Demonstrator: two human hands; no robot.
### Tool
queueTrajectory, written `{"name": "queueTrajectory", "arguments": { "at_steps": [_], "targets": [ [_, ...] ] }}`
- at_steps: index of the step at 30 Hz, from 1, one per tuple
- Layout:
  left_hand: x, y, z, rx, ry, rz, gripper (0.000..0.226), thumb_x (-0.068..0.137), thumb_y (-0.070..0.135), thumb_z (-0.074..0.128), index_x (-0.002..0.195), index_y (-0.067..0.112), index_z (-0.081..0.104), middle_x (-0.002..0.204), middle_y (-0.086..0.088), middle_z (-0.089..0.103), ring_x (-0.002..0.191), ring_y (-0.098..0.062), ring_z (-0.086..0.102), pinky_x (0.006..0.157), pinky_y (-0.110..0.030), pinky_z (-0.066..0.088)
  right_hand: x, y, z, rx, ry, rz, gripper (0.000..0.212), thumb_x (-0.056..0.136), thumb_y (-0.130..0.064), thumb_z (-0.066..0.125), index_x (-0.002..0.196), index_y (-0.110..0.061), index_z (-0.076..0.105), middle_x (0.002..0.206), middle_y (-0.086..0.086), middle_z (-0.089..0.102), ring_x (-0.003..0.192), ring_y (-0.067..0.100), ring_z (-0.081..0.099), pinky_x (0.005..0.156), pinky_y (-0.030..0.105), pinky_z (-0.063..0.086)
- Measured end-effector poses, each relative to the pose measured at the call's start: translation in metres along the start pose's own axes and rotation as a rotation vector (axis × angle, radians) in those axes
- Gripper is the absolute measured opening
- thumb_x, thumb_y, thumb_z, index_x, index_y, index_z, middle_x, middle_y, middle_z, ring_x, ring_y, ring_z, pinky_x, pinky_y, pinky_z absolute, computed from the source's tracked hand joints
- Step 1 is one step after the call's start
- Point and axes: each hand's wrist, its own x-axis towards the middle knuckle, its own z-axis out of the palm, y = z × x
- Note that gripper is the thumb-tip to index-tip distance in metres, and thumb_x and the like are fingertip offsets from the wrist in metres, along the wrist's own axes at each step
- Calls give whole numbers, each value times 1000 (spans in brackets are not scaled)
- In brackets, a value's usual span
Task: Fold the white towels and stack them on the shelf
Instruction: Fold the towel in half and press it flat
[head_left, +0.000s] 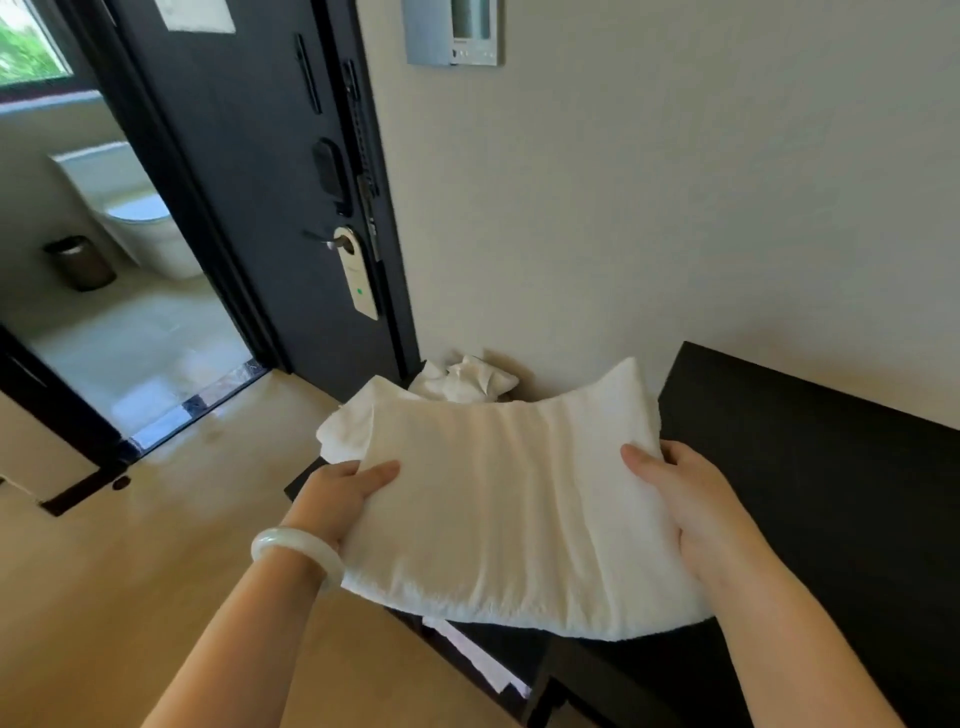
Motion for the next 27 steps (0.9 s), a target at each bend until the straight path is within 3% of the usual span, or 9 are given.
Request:
{"name": "queueTrajectory", "arguments": {
  "at_steps": [3,5,8,12,17,21,24,27],
  "targets": [
    [32,-9,-56,31,17,-13,31,81,40,76,101,16,74,85,-8,76,78,-33,73,85,-50,57,-1,-4,70,48,-34,63,55,88,-42,69,136,-23,51,109,-1,62,96,25,61,78,46,50],
    [56,-9,-82,61,20,-15,32,82,41,76,103,17,73,85,-7,77,80,-32,73,87,-50,56,0,-3,107,85,-42,92,54,89,-39,70,136,-21,51,116,3,63,102,28,62,91,51,50],
    [98,0,-106,107,6,-2,31,82,42,75,104,20,73,83,-4,77,79,-30,73,87,-48,56,11,-1,146,167,-23,111,49,91,-35,70,134,-17,54,113,3,65,100,26,63,82,44,52],
    [154,16,-118,192,-42,25,30,84,45,72,105,24,72,87,-1,76,82,-26,72,89,-45,55,47,-1,181,233,-15,133,46,93,-28,68,134,-13,54,115,6,67,101,28,64,93,48,51],
    [225,28,-118,267,-90,37,30,88,40,69,111,22,71,90,1,76,82,-22,71,73,-32,53,91,3,223,271,19,219,45,94,-26,66,135,-10,54,117,9,66,106,32,62,102,52,47],
    [282,33,-119,356,-165,22,30,91,39,65,115,22,69,96,-1,75,89,-25,71,93,-42,53,114,13,256,331,53,326,46,94,-25,67,135,-9,55,123,12,64,114,35,59,106,53,44],
    [327,44,-122,405,-252,4,26,93,40,62,112,23,69,96,0,75,89,-24,71,95,-43,53,123,17,277,401,116,365,42,95,-24,66,134,-12,57,121,10,65,111,33,61,104,53,46],
    [375,60,-123,397,-335,17,13,91,38,67,97,28,72,93,0,75,90,-25,71,91,-42,54,133,17,296,507,211,368,34,94,-23,67,126,-15,62,115,8,68,106,30,63,96,49,50]
  ]
}}
